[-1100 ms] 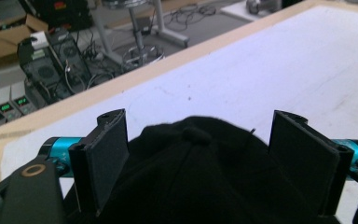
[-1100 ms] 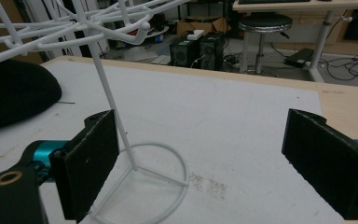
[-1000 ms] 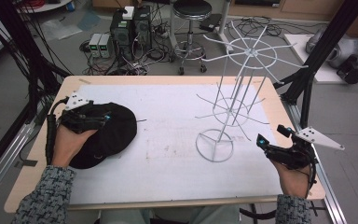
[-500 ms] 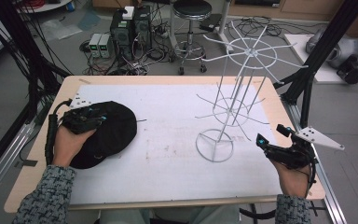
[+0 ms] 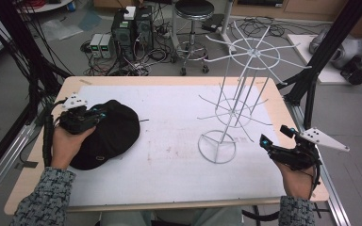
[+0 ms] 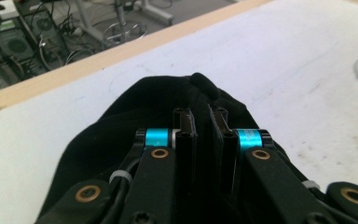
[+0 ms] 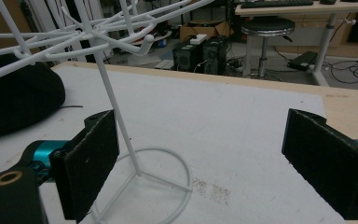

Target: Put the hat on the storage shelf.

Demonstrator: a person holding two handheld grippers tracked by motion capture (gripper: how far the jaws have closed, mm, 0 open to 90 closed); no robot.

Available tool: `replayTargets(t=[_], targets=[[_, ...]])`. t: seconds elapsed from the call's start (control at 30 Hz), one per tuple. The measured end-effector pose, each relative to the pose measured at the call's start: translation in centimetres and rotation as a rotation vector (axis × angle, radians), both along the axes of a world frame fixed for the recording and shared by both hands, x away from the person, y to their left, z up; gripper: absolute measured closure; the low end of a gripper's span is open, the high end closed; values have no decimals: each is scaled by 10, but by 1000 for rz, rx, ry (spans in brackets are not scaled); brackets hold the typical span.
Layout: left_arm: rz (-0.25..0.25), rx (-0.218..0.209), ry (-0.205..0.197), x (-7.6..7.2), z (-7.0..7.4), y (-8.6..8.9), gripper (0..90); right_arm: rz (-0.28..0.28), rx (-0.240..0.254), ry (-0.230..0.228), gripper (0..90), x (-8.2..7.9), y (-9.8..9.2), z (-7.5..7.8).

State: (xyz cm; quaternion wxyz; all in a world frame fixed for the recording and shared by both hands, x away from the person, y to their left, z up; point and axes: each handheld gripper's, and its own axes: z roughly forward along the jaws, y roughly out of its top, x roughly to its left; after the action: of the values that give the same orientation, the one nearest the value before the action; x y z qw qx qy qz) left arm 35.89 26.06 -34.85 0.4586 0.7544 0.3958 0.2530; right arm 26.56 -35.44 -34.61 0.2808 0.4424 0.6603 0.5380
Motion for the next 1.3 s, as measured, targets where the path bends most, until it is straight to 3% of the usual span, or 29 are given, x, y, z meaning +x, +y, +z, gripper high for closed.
replayTargets(t=[0.13, 0.4, 0.6, 0.77, 1.1, 1.3], targets=[[-32, -51, -28, -4, 7, -1, 827, 0, 5, 4, 101, 0, 1, 0], [-85, -58, -94, -12, 34, -10, 826, -10, 17, 3, 101, -1, -4, -1], [-112, -103, -141, -18, 58, -9, 826, -4, 15, -6, 101, -2, -3, 1], [-121, -122, -161, -21, 73, -6, 826, 0, 16, 0, 101, -1, -1, -1], [-139, -118, -199, -25, 97, -6, 826, 2, 18, 6, 101, 1, -2, -2], [-151, -147, -224, -27, 114, -6, 825, 4, 18, 1, 101, 1, 0, -1]])
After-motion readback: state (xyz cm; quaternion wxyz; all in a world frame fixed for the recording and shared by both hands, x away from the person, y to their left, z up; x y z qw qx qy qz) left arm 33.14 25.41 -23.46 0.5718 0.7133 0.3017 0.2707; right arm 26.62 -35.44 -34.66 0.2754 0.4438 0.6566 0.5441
